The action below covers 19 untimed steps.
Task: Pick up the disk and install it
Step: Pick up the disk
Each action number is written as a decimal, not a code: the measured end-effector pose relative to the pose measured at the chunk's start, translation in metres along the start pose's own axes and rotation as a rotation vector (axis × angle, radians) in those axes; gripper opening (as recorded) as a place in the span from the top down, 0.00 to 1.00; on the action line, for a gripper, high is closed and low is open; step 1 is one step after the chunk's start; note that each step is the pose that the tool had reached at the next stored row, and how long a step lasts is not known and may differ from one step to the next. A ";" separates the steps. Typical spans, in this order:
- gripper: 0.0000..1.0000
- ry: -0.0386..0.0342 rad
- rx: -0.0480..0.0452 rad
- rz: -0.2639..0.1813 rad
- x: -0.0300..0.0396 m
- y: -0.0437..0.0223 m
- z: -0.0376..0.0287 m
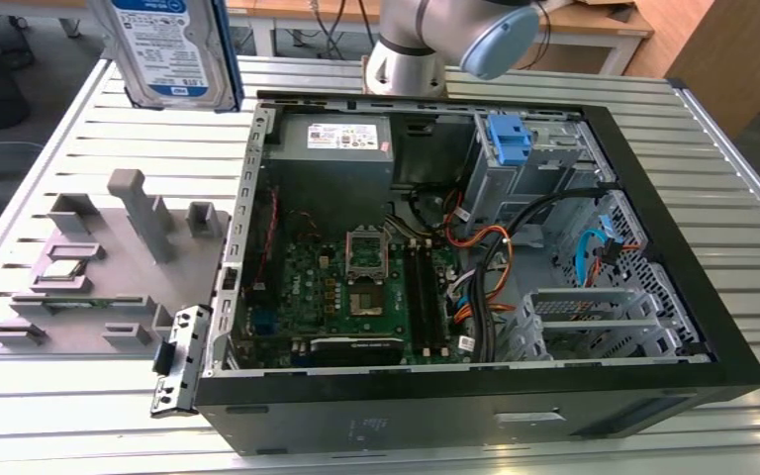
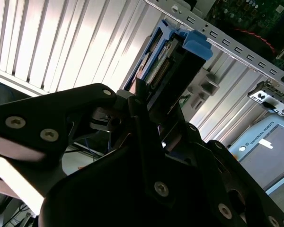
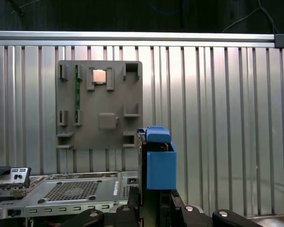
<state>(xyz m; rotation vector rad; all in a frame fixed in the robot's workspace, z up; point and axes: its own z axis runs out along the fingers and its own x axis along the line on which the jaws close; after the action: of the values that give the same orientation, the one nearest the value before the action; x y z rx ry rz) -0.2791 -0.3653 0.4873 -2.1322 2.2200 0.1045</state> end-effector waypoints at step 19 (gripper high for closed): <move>0.65 0.0000 0.0000 0.001 -0.0022 -0.0536 -0.0001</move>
<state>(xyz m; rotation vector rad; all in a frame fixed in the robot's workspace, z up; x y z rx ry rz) -0.2255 -0.3653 0.4872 -2.1315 2.2206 0.1046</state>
